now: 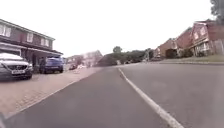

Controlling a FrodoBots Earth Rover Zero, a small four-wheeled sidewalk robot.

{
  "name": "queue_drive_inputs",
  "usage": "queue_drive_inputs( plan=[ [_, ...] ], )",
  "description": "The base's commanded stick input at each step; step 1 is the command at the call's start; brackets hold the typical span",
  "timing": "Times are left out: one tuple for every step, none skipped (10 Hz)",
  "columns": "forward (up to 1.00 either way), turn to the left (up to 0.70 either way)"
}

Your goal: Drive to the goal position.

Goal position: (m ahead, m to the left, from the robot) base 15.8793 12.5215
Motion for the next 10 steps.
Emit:
queue_drive_inputs(
  plan=[
    [1.00, 0.00],
    [1.00, 0.00],
    [1.00, 0.00],
    [1.00, 0.00],
    [1.00, 0.00],
    [1.00, 0.00],
    [1.00, 0.00],
    [1.00, 0.00],
    [1.00, 0.00],
    [1.00, 0.00]
  ],
)
